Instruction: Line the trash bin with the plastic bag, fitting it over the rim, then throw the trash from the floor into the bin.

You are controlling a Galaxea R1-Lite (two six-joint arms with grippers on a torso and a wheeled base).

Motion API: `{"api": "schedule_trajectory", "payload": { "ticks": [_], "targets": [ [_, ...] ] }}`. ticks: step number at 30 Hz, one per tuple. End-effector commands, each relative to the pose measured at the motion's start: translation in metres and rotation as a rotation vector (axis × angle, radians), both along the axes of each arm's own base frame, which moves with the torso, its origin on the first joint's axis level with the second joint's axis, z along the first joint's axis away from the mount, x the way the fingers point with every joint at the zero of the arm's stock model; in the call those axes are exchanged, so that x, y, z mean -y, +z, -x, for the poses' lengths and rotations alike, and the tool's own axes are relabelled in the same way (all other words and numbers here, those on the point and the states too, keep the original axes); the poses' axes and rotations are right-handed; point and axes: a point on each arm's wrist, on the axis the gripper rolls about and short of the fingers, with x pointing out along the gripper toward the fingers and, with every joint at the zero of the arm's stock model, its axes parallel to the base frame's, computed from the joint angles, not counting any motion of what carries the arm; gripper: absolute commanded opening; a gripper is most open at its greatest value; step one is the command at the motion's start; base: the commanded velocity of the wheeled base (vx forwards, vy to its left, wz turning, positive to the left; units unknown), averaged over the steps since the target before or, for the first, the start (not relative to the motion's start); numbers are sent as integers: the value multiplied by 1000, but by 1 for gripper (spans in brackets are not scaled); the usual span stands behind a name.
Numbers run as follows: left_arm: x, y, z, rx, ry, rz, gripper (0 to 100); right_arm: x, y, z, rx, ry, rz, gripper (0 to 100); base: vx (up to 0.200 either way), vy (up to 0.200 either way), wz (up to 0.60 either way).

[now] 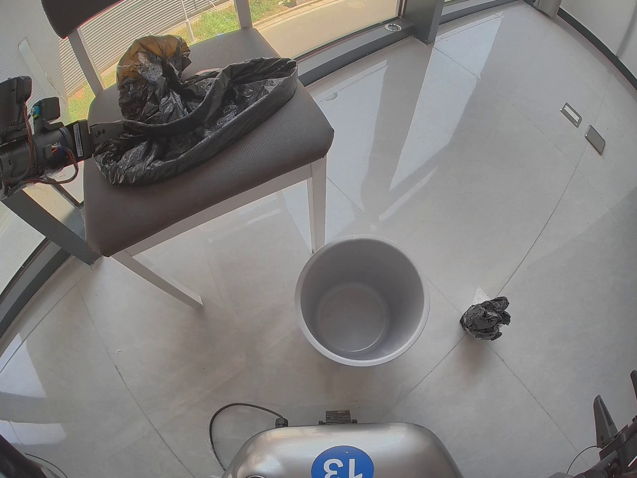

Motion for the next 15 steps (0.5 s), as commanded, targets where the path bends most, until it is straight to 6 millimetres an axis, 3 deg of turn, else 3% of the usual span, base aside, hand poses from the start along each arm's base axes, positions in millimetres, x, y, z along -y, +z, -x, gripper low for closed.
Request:
{"api": "schedule_trajectory", "payload": {
  "ticks": [1, 9, 15],
  "targets": [
    [1, -6, -10, -19, -8, 3, 100, 0, -5, -1, -7, 0, 0, 100, 0, 0, 0],
    [8, -11, -20, -14, -31, 1, 100, 0, -5, -1, -9, 0, 0, 100, 0, 0, 0],
    [12, -6, -17, 3, -37, -1, 100, 0, -5, -1, -9, 0, 0, 100, 0, 0, 0]
  ]
}}
